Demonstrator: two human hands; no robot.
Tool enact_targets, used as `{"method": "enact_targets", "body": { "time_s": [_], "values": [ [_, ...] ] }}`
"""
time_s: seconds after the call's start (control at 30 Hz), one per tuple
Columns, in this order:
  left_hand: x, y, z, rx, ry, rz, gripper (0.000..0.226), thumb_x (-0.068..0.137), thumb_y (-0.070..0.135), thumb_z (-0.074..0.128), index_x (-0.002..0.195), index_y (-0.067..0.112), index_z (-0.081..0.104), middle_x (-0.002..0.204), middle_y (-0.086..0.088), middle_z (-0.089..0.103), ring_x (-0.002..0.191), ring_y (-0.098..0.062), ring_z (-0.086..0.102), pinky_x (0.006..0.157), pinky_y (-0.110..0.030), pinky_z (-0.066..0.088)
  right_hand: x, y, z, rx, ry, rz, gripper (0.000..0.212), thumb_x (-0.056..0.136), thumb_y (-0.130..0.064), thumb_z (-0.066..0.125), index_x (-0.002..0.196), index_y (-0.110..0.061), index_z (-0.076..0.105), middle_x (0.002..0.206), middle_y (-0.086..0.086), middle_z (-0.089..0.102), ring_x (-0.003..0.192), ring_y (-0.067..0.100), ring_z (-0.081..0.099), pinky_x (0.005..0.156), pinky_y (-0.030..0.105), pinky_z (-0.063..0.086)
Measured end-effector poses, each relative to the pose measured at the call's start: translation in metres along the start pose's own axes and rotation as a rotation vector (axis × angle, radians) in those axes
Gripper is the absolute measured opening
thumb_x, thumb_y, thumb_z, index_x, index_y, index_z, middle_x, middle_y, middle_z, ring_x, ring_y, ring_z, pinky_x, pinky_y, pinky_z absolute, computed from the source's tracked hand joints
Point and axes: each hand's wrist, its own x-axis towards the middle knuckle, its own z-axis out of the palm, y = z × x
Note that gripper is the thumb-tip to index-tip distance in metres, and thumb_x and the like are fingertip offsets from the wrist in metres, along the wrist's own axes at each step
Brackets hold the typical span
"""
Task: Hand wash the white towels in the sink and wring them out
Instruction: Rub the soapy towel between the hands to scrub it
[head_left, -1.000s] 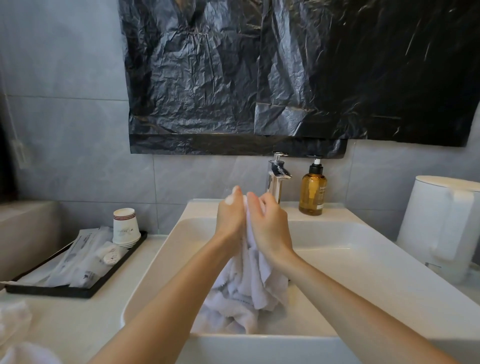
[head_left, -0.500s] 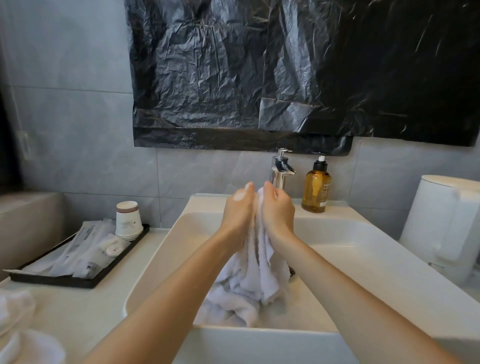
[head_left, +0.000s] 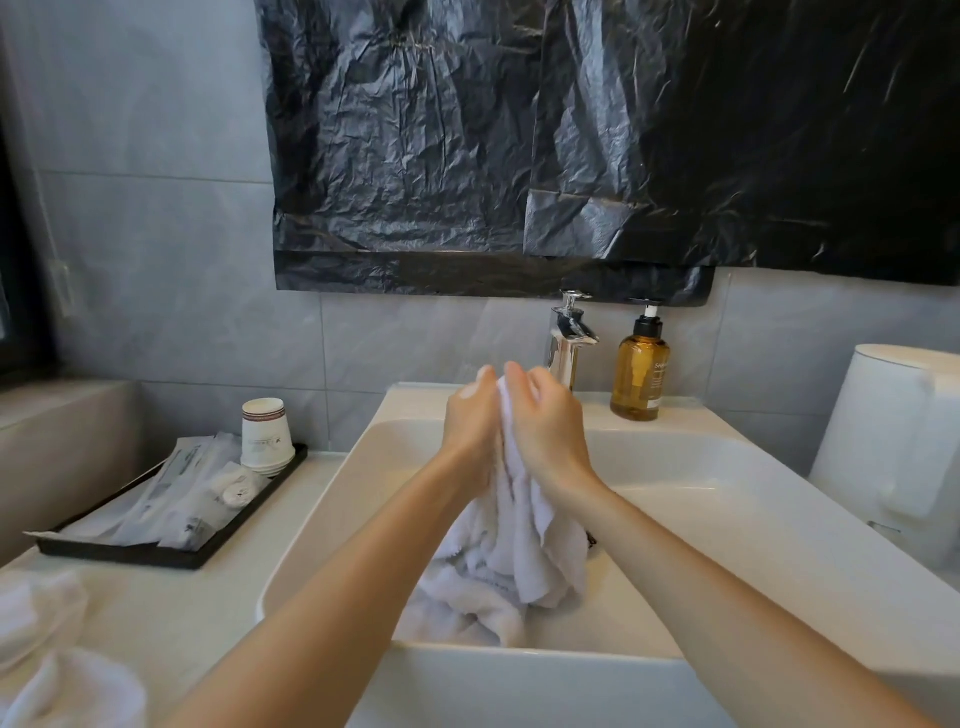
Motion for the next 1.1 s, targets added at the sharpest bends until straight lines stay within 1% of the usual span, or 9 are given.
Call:
{"method": "enact_targets", "body": {
  "time_s": [0.07,0.1,0.23,0.37,0.53,0.67,0.8,0.93,1.1],
  "values": [
    [-0.004,-0.001,0.004,-0.001,-0.050,0.001,0.038,0.102,0.034,0.039,0.075,0.013,0.057,0.064,-0.002,0.056,0.056,-0.012,0.052,0.050,-0.021,0.040,0.011,-0.002,-0.004,0.021,0.059,0.121,0.037,0.100,-0.043,0.037,0.075,-0.019,0.050,0.073,-0.002,0.053,0.078,0.018,0.054,0.074,0.037,0.043],
    [-0.003,-0.001,0.004,-0.004,-0.050,0.002,0.038,0.102,0.034,0.039,0.077,0.012,0.058,0.065,-0.002,0.058,0.058,-0.013,0.053,0.052,-0.022,0.041,0.007,-0.001,-0.005,0.015,0.064,0.095,0.037,0.100,-0.044,0.037,0.075,-0.019,0.050,0.073,-0.003,0.053,0.076,0.016,0.054,0.075,0.037,0.043],
    [0.006,0.000,-0.006,-0.002,0.068,-0.008,0.039,0.104,0.026,0.037,0.068,0.011,0.045,0.047,0.006,0.049,0.045,-0.007,0.047,0.040,-0.017,0.036,-0.023,-0.003,0.003,-0.048,-0.085,-0.137,0.042,0.098,-0.044,0.044,0.063,-0.021,0.036,0.051,-0.010,0.045,0.052,0.006,0.040,0.054,0.028,0.031],
    [0.001,0.001,-0.005,-0.074,0.003,-0.139,0.038,0.101,0.038,0.040,0.084,0.009,0.058,0.067,-0.005,0.059,0.056,-0.014,0.056,0.050,-0.022,0.042,0.005,-0.007,-0.001,-0.013,-0.005,0.070,0.041,0.101,-0.042,0.038,0.066,-0.020,0.041,0.064,-0.005,0.045,0.069,0.016,0.046,0.063,0.033,0.034],
    [0.007,0.000,-0.008,-0.099,0.078,-0.094,0.044,0.103,0.038,0.038,0.072,0.010,0.051,0.063,-0.005,0.052,0.056,-0.014,0.052,0.051,-0.023,0.040,-0.021,0.001,0.000,-0.098,-0.157,-0.157,0.042,0.097,-0.044,0.047,0.062,-0.023,0.034,0.051,-0.008,0.038,0.053,0.007,0.037,0.053,0.027,0.028],
    [0.001,0.001,-0.002,-0.060,0.008,-0.116,0.039,0.102,0.038,0.039,0.080,0.011,0.059,0.070,-0.004,0.061,0.060,-0.015,0.057,0.052,-0.022,0.042,0.008,-0.002,-0.003,-0.031,-0.053,0.057,0.042,0.101,-0.042,0.038,0.065,-0.021,0.039,0.063,-0.004,0.042,0.068,0.017,0.044,0.064,0.034,0.034],
    [0.005,0.000,-0.006,-0.081,0.065,-0.094,0.041,0.103,0.035,0.038,0.072,0.011,0.050,0.061,-0.004,0.051,0.058,-0.016,0.051,0.053,-0.024,0.039,-0.019,0.004,0.000,-0.091,-0.143,-0.150,0.042,0.099,-0.044,0.043,0.064,-0.022,0.033,0.052,-0.010,0.041,0.053,0.007,0.035,0.055,0.028,0.027],
    [0.000,0.000,-0.002,-0.051,0.018,-0.094,0.043,0.103,0.034,0.038,0.068,0.013,0.052,0.050,0.001,0.052,0.047,-0.011,0.050,0.043,-0.018,0.036,0.007,-0.002,-0.001,-0.004,-0.029,0.032,0.042,0.100,-0.044,0.039,0.067,-0.019,0.044,0.063,-0.006,0.046,0.068,0.016,0.048,0.064,0.033,0.036],
    [0.003,-0.004,-0.005,-0.051,0.010,-0.051,0.043,0.102,0.026,0.039,0.061,0.013,0.041,0.049,0.001,0.047,0.051,-0.013,0.047,0.046,-0.019,0.037,-0.017,0.005,0.001,-0.062,-0.134,-0.188,0.043,0.098,-0.045,0.044,0.064,-0.020,0.036,0.052,-0.010,0.040,0.055,0.009,0.036,0.056,0.030,0.029]
  ]
}}
